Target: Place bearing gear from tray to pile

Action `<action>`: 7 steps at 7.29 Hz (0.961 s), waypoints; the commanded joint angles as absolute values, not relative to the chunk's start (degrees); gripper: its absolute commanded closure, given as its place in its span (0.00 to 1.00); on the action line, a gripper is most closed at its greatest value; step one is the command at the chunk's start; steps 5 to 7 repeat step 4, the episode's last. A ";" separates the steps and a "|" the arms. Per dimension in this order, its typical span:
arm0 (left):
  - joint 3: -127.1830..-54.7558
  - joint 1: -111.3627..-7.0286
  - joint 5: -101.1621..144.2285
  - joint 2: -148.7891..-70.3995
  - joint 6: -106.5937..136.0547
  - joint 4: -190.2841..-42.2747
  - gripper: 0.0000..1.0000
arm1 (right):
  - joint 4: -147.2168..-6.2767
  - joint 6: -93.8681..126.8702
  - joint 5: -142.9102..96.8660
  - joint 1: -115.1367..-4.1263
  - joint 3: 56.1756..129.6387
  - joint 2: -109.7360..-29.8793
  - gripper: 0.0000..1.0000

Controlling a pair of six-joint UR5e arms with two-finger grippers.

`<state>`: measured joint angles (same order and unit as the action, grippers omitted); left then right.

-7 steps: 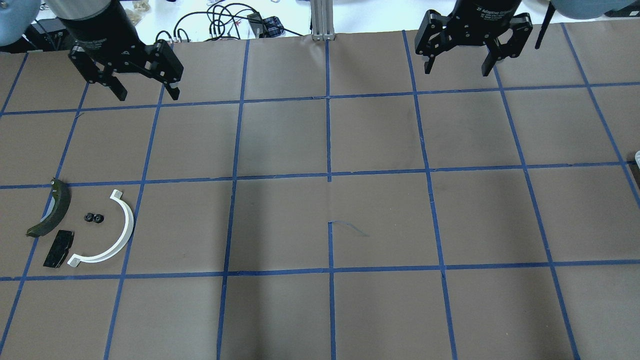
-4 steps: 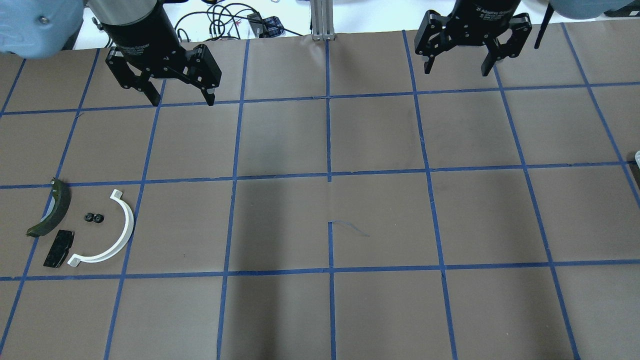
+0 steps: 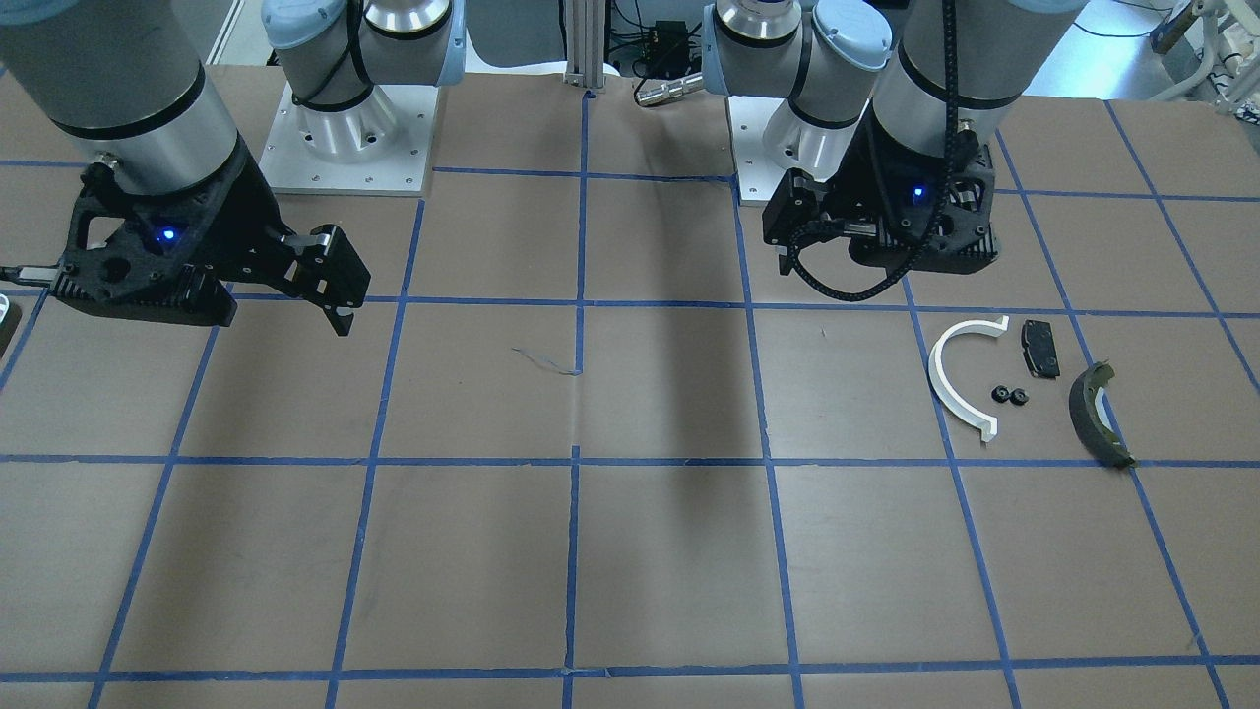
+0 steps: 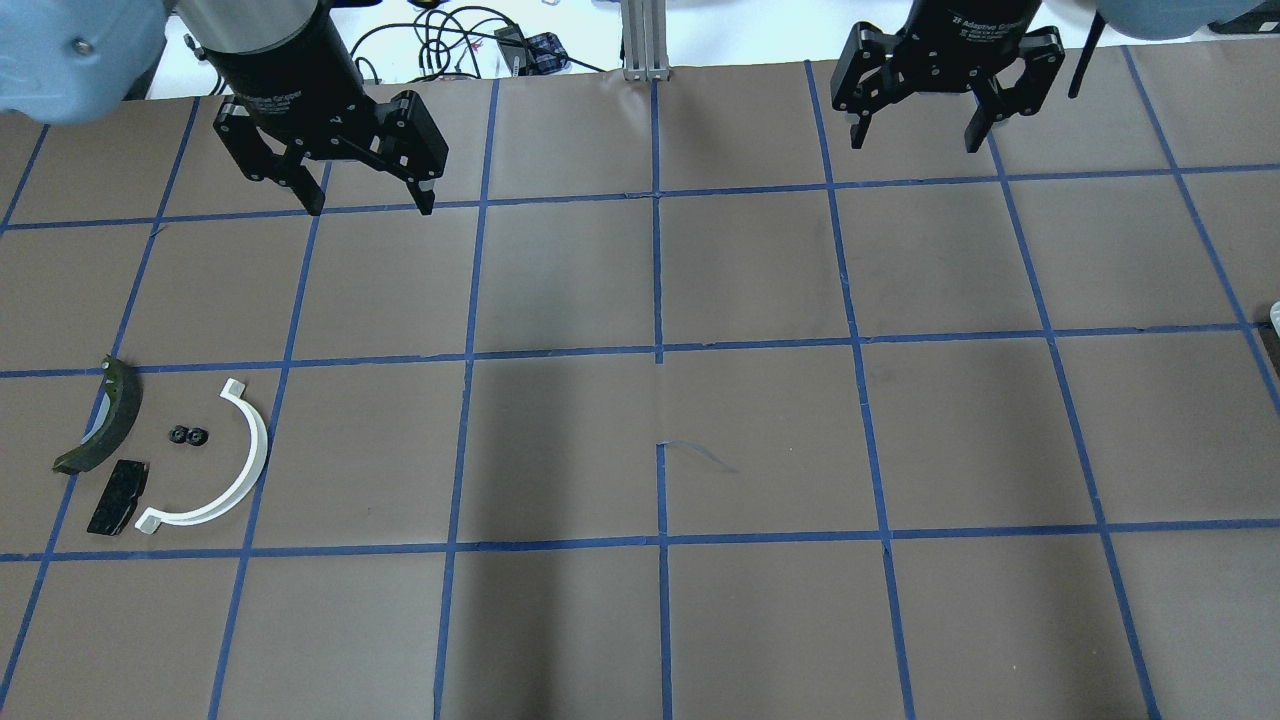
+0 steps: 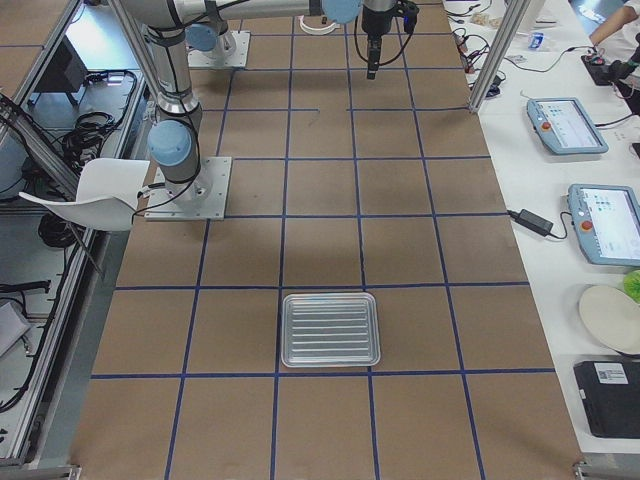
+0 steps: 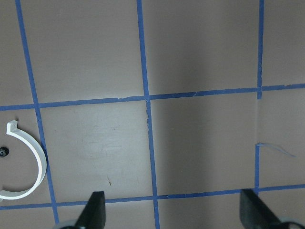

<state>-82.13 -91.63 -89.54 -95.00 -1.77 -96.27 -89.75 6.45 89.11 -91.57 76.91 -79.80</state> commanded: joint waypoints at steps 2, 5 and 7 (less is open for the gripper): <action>-84.99 -89.30 -89.65 -92.29 -1.85 -95.62 0.00 | -92.55 5.19 89.12 -91.49 76.90 -79.72 0.00; -85.08 -89.30 -89.65 -92.37 -1.85 -95.71 0.00 | -92.72 5.19 88.68 -91.49 76.82 -79.54 0.00; -85.08 -89.30 -89.65 -92.37 -1.85 -95.71 0.00 | -92.72 5.19 88.68 -91.49 76.82 -79.54 0.00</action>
